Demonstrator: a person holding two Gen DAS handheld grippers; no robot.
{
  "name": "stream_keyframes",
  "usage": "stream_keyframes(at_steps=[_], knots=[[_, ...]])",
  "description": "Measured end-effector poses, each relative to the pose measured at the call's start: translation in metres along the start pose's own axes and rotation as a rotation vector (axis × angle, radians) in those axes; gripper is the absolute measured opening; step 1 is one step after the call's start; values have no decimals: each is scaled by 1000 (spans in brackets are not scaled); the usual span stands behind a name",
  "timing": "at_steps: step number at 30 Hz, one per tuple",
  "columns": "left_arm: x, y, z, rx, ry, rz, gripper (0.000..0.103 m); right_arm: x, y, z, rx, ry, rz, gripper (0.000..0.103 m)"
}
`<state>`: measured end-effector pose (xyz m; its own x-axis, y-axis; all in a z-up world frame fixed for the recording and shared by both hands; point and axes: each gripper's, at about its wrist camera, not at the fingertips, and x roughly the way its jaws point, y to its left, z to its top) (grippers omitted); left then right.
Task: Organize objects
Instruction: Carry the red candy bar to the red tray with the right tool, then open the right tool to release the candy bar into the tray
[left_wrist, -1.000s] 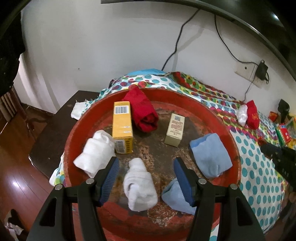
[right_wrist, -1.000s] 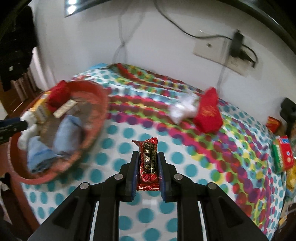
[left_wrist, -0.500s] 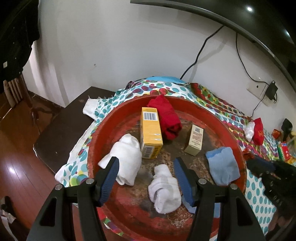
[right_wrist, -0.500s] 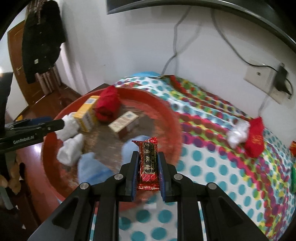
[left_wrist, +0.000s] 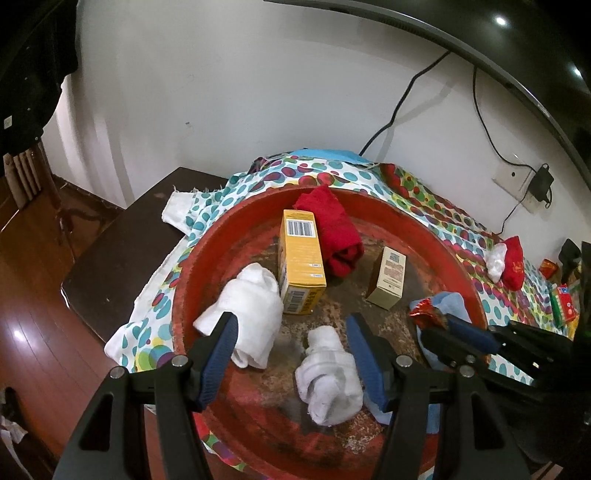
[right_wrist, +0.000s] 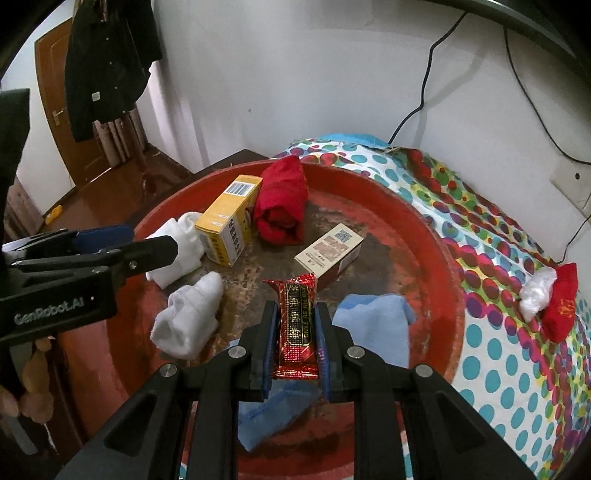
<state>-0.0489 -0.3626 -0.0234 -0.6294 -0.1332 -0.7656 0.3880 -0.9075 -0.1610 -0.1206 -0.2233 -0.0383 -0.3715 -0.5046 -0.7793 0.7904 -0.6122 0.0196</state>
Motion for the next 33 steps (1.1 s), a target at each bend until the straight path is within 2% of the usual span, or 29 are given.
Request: stream_keyframes(at_steps=[4,7,14,21,23,33], knots=[[2,-3,-1,13,5,4,63,5,0,1,-1,13,-1,22],[3,-4,-1,16,8,5,63,2,-2,1,4,-1,-8,37],[4,-10,-3,35,10,9,63,-9,-13,-3,19,-16,-24,37],[8,-25,-7,85,21,12,63,-25,-35,-11,63,-58,-49,49],[9,-28,-8,99,21,16,63,-30,-42,-14,70,-70,-65,49],[14,-48,-15,165,33,24,63,-48,-106,-41,159,-61,-161,56]])
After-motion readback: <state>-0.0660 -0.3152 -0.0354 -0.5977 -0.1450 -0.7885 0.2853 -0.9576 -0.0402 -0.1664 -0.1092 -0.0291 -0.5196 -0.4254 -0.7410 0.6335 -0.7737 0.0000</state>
